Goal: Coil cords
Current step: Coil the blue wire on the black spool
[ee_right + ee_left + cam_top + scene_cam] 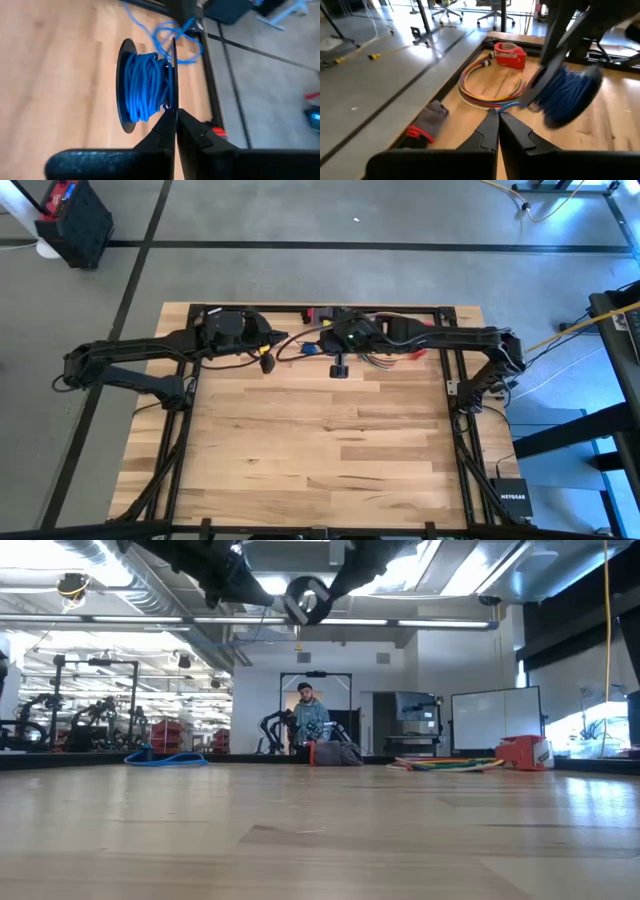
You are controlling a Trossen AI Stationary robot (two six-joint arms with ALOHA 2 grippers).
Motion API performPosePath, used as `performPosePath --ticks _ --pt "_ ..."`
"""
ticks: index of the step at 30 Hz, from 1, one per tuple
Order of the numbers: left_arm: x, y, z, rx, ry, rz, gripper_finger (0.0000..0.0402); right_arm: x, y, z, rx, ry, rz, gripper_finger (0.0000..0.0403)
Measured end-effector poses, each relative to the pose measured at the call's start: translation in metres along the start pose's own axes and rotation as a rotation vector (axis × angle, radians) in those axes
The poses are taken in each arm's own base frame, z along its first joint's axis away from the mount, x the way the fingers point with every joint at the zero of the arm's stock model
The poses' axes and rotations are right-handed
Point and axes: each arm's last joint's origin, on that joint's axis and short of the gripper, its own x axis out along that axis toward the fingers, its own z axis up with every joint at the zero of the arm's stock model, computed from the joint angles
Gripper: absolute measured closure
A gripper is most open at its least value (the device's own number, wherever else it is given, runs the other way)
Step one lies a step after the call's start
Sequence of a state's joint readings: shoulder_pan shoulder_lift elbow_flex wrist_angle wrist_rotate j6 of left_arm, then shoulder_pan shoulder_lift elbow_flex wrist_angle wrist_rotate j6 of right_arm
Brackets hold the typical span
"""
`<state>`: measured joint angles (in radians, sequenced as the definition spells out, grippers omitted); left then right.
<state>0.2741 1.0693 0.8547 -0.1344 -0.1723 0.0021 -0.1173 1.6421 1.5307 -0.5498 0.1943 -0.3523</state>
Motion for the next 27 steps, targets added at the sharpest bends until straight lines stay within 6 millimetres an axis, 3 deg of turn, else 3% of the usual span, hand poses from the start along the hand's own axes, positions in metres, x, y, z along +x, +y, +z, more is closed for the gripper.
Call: performPosePath --ticks 10,17,27 --pt "0.019 -0.018 -0.009 -0.069 0.057 -0.095 0.0401 0.036 0.004 -0.005 -0.014 0.07 -0.159 0.04" --pt "0.028 -0.03 -0.004 -0.126 -0.022 -0.128 0.0401 0.041 0.002 -0.002 -0.001 0.034 -0.202 0.0401" --pt "0.027 -0.031 0.007 -0.13 -0.137 -0.144 0.0401 0.04 0.0 0.004 0.049 -0.023 -0.224 0.0401"
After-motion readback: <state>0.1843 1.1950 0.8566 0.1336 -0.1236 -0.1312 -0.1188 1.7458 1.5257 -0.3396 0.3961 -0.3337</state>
